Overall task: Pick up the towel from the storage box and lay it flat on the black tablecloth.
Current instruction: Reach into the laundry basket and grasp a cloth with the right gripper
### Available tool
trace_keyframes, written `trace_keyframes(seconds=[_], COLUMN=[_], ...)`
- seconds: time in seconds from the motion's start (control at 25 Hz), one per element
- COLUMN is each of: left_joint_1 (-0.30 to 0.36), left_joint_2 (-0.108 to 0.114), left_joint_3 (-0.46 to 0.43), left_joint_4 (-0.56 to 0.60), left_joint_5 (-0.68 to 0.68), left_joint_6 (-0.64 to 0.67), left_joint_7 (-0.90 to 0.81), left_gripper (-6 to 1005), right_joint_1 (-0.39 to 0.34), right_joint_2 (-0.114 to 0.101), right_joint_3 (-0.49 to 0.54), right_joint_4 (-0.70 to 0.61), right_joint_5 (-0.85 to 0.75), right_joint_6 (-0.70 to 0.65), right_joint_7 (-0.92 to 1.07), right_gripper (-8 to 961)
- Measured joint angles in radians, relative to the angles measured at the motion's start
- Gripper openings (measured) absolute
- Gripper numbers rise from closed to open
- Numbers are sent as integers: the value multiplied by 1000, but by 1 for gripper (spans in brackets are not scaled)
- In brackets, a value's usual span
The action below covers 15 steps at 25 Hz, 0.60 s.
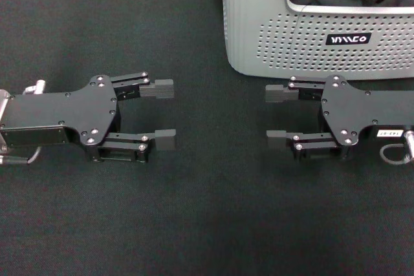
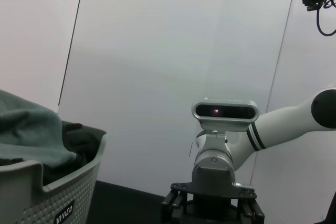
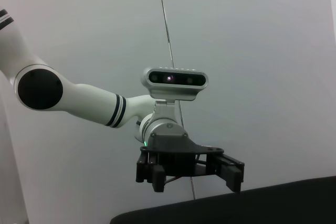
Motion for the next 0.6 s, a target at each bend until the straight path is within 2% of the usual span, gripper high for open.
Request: trace_keyframes(seconds=[0.6], left_joint_1=[-1], left_joint_2=[0], left_joint_3=[0], left_joint_4=[0], left_joint_5=[0], left_joint_6=[0], left_joint_7=[7], left_gripper=[853], right_joint_1=[-4], right_joint_2=[0], right_joint_3=[5], right_joint_4=[-3], right_joint_5=[1], right_joint_6=[-8], right_joint_7=[0], right_gripper=[719])
